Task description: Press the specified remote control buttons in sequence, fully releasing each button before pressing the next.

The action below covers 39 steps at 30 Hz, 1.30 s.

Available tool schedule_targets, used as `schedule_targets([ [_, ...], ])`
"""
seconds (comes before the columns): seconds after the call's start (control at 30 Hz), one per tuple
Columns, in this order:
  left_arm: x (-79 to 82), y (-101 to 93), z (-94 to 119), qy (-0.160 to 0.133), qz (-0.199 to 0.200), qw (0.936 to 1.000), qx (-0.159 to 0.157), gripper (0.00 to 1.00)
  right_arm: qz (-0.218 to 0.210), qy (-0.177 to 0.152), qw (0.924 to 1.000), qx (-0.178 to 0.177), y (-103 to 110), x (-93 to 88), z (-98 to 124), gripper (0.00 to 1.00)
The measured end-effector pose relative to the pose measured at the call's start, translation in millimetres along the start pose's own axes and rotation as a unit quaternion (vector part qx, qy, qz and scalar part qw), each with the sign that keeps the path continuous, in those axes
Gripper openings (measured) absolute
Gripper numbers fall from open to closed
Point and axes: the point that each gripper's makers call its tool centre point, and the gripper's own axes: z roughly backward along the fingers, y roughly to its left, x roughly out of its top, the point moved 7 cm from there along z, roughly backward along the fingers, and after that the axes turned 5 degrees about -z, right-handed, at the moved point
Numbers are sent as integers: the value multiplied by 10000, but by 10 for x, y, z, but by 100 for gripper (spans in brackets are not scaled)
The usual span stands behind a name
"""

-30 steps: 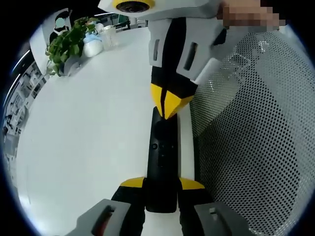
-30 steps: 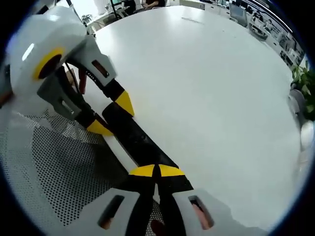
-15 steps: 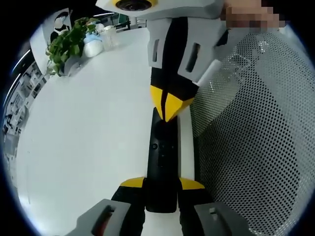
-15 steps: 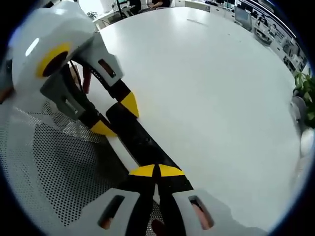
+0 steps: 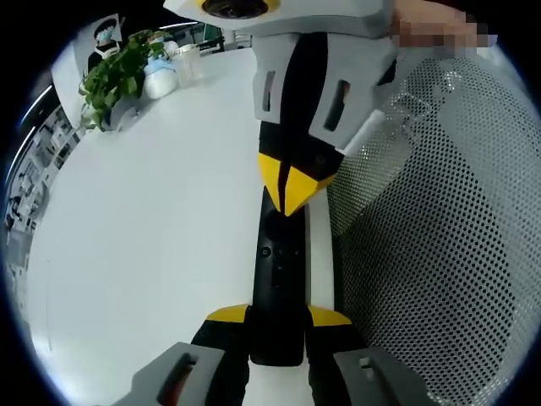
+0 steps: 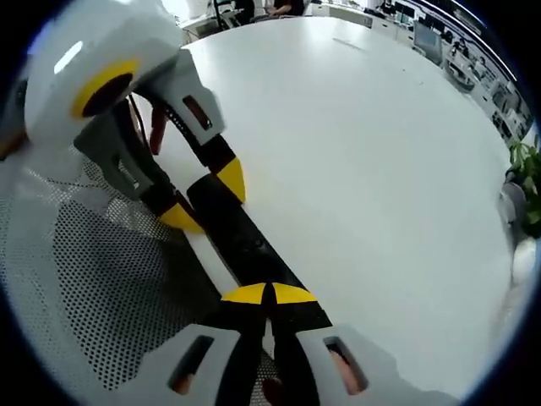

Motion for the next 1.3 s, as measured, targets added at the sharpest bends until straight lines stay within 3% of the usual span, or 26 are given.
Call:
schedule_targets([
  [0.47, -1, 0, -2, -6, -12, 10000, 0, 24, 281, 193, 9993, -172, 20, 46, -14, 0],
  [0.7, -3, -1, 0, 0, -17, 10000, -1, 24, -158, 16, 9999, 3, -19, 21, -8, 0],
  [0.93, -6, -2, 1, -12, -13, 10000, 2, 24, -202, -12, 9998, 57, -16, 18, -6, 0],
  [1.1, -6, -1, 2, -24, -6, 10000, 1, 24, -694, 34, 9974, 199, -58, 23, 9, 0],
  [1.3, -7, 0, 3, -34, -6, 10000, -5, 24, -672, -154, 9974, 208, -38, 76, 11, 0],
])
